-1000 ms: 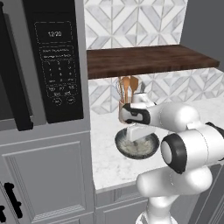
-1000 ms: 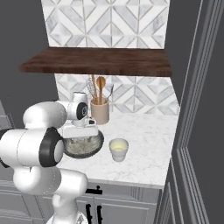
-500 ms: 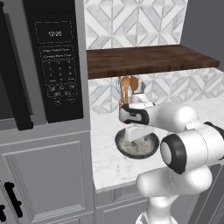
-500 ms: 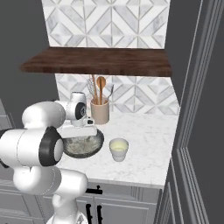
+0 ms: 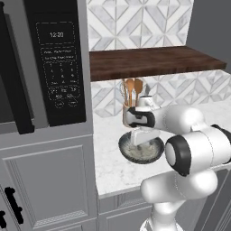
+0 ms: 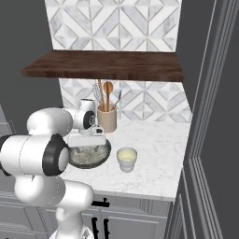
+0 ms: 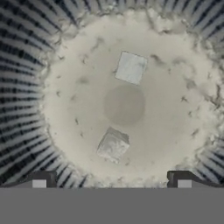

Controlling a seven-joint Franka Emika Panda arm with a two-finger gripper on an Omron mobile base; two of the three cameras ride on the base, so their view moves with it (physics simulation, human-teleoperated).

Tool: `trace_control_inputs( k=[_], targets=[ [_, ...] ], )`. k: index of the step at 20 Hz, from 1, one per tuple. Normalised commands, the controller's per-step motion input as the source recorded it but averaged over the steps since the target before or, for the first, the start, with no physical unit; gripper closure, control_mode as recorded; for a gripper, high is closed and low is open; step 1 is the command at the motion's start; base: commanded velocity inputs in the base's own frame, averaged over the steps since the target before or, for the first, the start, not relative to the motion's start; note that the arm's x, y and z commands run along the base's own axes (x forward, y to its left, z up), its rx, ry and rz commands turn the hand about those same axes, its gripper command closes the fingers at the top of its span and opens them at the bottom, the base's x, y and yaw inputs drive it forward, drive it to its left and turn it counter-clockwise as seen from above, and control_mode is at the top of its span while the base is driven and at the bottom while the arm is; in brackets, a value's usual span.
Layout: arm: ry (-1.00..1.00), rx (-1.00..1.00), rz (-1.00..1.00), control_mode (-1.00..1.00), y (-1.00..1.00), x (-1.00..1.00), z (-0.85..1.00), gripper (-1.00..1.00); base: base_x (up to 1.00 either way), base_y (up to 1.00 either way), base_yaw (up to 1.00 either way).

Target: Grab a lemon wedge from the fridge and one ice cube from the ice bowl, and put them in the glass of lemonade.

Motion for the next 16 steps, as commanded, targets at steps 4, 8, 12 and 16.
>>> trace_control_inputs(
  k=[4,8,12,16],
  targets=[
    [0.0,0.0,0.0,-1.0,0.0,0.05,-0.17,-1.0,0.0,0.0,0.0],
    [0.0,0.0,0.0,-1.0,0.02,0.0,-0.64,-1.0,0.0,0.0,0.0],
    [-0.01,0.0,0.0,-1.0,0.04,0.0,-0.56,-1.0,0.0,0.0,0.0],
    [-0.01,0.0,0.0,-1.0,0.01,0.0,-0.06,-1.0,0.0,0.0,0.0]
  ],
)
